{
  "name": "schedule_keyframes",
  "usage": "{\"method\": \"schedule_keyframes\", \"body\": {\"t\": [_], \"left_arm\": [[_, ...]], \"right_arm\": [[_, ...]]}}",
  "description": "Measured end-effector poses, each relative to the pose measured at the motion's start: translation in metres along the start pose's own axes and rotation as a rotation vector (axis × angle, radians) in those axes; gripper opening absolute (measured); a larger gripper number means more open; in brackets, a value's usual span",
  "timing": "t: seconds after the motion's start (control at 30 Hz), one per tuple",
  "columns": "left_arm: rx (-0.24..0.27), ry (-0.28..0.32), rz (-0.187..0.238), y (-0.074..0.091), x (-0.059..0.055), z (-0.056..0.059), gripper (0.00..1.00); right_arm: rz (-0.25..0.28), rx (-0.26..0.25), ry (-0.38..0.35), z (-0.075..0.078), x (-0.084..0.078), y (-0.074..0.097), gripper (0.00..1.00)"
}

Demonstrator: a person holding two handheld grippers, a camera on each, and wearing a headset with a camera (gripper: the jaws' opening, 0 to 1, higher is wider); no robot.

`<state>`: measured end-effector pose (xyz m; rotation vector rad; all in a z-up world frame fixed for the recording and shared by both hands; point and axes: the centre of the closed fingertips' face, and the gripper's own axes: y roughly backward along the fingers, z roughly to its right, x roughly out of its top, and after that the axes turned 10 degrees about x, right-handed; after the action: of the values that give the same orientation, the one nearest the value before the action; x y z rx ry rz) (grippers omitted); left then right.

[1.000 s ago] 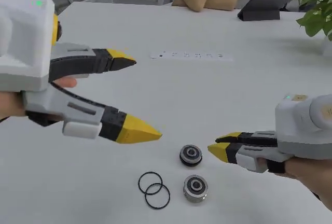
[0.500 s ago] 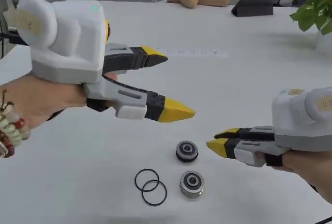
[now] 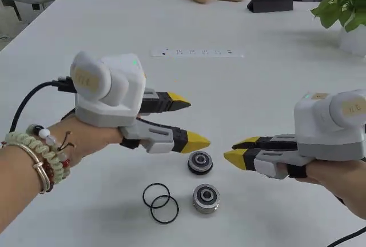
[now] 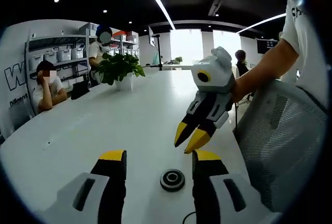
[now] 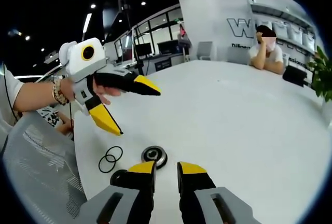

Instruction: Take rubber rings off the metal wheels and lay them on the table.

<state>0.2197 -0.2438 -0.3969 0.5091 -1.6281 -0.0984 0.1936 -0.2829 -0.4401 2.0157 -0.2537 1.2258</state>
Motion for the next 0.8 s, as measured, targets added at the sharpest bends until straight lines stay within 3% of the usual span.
{"method": "schedule_keyframes", "body": {"t": [0.17, 0.33, 0.47, 0.8], "left_arm": [[-0.009, -0.003, -0.052, -0.007, -0.024, 0.009, 0.35], [-0.015, 0.037, -0.077, -0.013, -0.039, 0.017, 0.3], [-0.023, 0.019, -0.095, -0.017, -0.046, 0.021, 0.22], [-0.002, 0.039, -0.12, -0.02, -0.054, 0.019, 0.14]], "right_arm": [[-0.01, 0.001, 0.002, -0.001, -0.002, -0.001, 0.14], [-0.019, 0.003, 0.005, -0.001, -0.004, -0.002, 0.14], [-0.025, 0.004, 0.009, -0.002, -0.005, -0.002, 0.13], [-0.041, 0.014, 0.015, -0.005, -0.008, -0.004, 0.13]]}}
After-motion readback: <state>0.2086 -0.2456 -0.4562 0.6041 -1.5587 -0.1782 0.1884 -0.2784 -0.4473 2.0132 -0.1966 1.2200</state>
